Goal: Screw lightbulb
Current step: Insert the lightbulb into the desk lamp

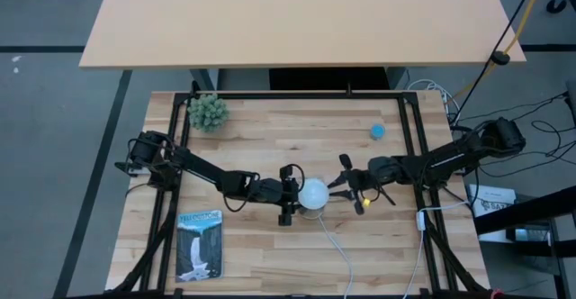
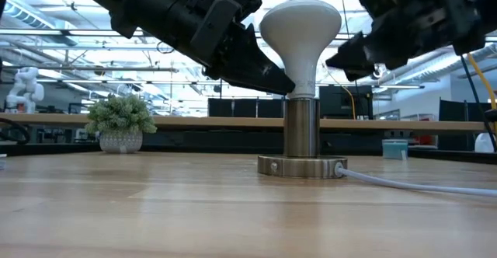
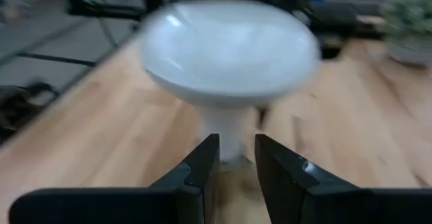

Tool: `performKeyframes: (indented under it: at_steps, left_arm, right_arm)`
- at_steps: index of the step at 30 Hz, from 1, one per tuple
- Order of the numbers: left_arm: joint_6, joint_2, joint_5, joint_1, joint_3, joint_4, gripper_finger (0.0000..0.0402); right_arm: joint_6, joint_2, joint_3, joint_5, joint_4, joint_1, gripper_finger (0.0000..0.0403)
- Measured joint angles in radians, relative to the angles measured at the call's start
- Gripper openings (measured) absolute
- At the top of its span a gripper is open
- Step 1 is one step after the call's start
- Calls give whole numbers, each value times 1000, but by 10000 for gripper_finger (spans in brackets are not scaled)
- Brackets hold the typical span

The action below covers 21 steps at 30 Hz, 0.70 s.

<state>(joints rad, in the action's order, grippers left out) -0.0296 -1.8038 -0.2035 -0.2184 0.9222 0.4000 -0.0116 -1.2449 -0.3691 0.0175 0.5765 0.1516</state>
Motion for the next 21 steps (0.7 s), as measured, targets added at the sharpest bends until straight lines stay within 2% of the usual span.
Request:
performKeyframes:
  at_steps: [3, 12, 21]
  left_arm:
    - [0, 0, 0, 0, 0, 0, 213]
    - [1, 0, 0, 0, 0, -4, 213]
    - [0, 0, 1, -6, 0, -26, 213]
  right_arm:
    - [0, 0, 0, -46, -33, -8, 86]
    - [78, 0, 0, -50, -149, -9, 83]
    - [144, 0, 0, -42, -217, -6, 30]
